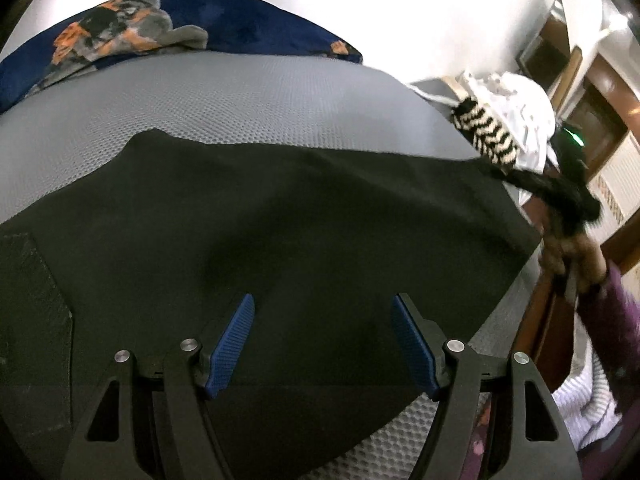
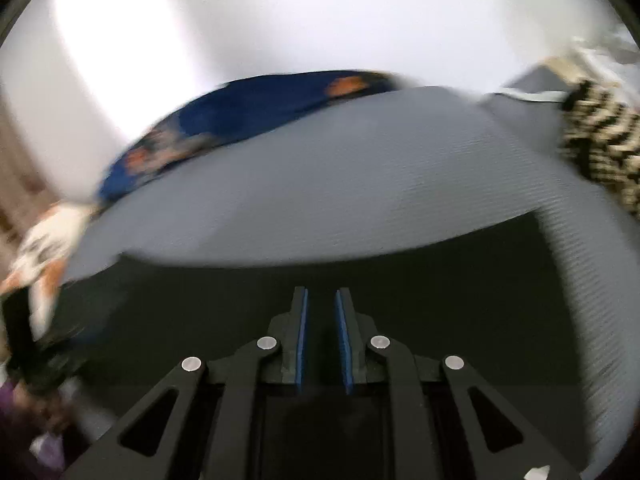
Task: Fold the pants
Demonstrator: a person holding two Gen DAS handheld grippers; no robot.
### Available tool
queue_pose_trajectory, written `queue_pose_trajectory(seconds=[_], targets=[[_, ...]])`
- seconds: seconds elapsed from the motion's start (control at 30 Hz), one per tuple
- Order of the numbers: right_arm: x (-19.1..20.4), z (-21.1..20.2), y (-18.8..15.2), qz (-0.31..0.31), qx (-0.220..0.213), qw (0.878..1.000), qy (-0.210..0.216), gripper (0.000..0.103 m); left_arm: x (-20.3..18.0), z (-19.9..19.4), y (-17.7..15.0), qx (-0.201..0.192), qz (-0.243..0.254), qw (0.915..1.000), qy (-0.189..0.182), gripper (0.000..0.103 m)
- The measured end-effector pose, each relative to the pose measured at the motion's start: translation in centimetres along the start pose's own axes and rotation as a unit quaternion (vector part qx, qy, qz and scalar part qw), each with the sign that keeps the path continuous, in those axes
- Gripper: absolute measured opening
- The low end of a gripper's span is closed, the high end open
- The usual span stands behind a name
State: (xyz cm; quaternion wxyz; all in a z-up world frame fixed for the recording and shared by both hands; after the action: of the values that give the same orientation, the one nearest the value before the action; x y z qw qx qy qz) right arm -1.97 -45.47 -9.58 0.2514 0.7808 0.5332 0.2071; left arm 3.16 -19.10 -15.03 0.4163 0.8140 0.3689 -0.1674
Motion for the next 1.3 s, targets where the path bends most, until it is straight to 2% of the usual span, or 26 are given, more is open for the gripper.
queue_pose_trajectory(seconds=[0.07, 0.1, 0.13, 0.17, 0.2, 0.23, 0.27, 0.33, 0.37, 0.4, 0.43, 0.5, 0.57, 0.7, 0.77, 0.87, 0.9, 0.97, 1.2, 1.27, 1.3], targets=[[1.6, -0.7, -2.7, -0.036, 0.010, 0.999, -0.004, 0.021, 0.3, -0.1, -0.3, 0.000, -0.005, 1.0000, 0.002, 0.071], [1.4, -0.6, -4.3, -0.048, 0.020, 0.998, -0.028, 0.021, 0.4, 0.1, -0.4, 0.004, -0.009, 0.9999, 0.006, 0.071], [0.5, -0.3, -5.8, -0.049, 0.035, 0.997, -0.057, 0.014, 0.4, 0.1, -0.5, 0.001, -0.008, 0.9999, 0.006, 0.071], [-0.8, -1.0, -6.9, -0.030, 0.021, 0.997, -0.060, 0.009, 0.3, 0.0, -0.6, -0.002, -0.006, 1.0000, 0.007, 0.071], [-2.6, -2.1, -7.6, 0.001, 0.009, 0.998, -0.066, 0.009, 0.3, -0.1, -0.8, 0.000, -0.005, 1.0000, 0.008, 0.071], [-4.7, -2.9, -8.3, 0.028, 0.008, 0.997, -0.077, 0.000, 0.3, -0.1, -0.9, 0.001, -0.003, 0.9999, 0.010, 0.071], [-6.6, -3.8, -9.0, 0.060, 0.005, 0.995, -0.084, 0.000, 0.3, -0.2, -1.0, 0.000, 0.001, 0.9999, 0.012, 0.071], [-11.1, -6.0, -10.2, 0.153, -0.005, 0.986, -0.072, 0.000, 0.3, -0.2, -1.4, 0.001, 0.015, 0.9997, 0.017, 0.071], [-12.9, -7.1, -10.6, 0.194, -0.009, 0.978, -0.075, 0.003, 0.2, -0.3, -1.5, 0.001, 0.022, 0.9995, 0.020, 0.071], [-14.8, -8.4, -11.1, 0.231, -0.016, 0.969, -0.087, 0.013, 0.1, -0.3, -1.6, 0.003, 0.030, 0.9992, 0.026, 0.071], [-16.1, -9.6, -11.3, 0.258, -0.026, 0.962, -0.088, 0.014, 0.1, -0.4, -1.7, 0.005, 0.034, 0.9990, 0.030, 0.071], [-17.8, -11.5, -11.9, 0.316, -0.052, 0.946, -0.051, 0.014, -0.2, -0.6, -1.8, 0.006, 0.029, 0.9991, 0.029, 0.071], [-18.2, -11.8, -12.1, 0.352, -0.058, 0.934, -0.008, 0.019, -0.6, -1.1, -1.7, -0.001, 0.017, 0.9997, 0.015, 0.071], [-19.1, -10.6, -12.2, 0.414, -0.057, 0.908, 0.041, 0.043, -1.9, -3.0, -1.1, -0.030, 0.012, 0.9995, 0.007, 0.071], [-19.3, -9.6, -12.6, 0.448, -0.051, 0.891, 0.054, 0.044, -2.4, -3.7, -1.1, -0.033, 0.014, 0.9993, 0.008, 0.071], [-19.9, -8.1, -12.8, 0.487, -0.053, 0.866, 0.101, 0.044, -2.8, -4.8, -1.3, -0.030, 0.013, 0.9994, 0.014, 0.071], [-20.0, -7.3, -11.9, 0.492, -0.052, 0.862, 0.112, 0.044, -3.0, -5.2, -1.5, -0.032, 0.011, 0.9993, 0.015, 0.071], [-19.7, -6.5, -11.5, 0.493, -0.046, 0.861, 0.118, 0.044, -3.1, -5.8, -1.7, -0.036, 0.009, 0.9992, 0.016, 0.071], [-18.6, -5.3, -9.8, 0.460, -0.046, 0.883, 0.075, 0.042, -3.2, -6.9, -2.0, -0.043, -0.005, 0.9989, 0.016, 0.071], [-18.6, -4.9, -9.5, 0.458, -0.035, 0.887, 0.057, 0.028, -3.2, -7.0, -1.9, -0.045, -0.007, 0.9988, 0.015, 0.071], [-18.8, -4.3, -9.4, 0.453, -0.015, 0.891, 0.039, 0.006, -3.1, -7.0, -1.9, -0.046, -0.009, 0.9988, 0.016, 0.071]])
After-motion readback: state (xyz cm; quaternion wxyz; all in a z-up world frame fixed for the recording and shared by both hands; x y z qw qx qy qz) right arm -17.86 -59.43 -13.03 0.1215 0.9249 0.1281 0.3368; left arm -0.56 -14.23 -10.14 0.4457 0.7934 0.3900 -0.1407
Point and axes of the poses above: each gripper's, at about its wrist camera, not at the fingertips, and z roughly the way its jaws point, x to its left, y to its top, the point moved 7 cm from there along z, roughly the way its jaws point, and after that the axes turned 13 degrees about -y, right-handed, at the moved point
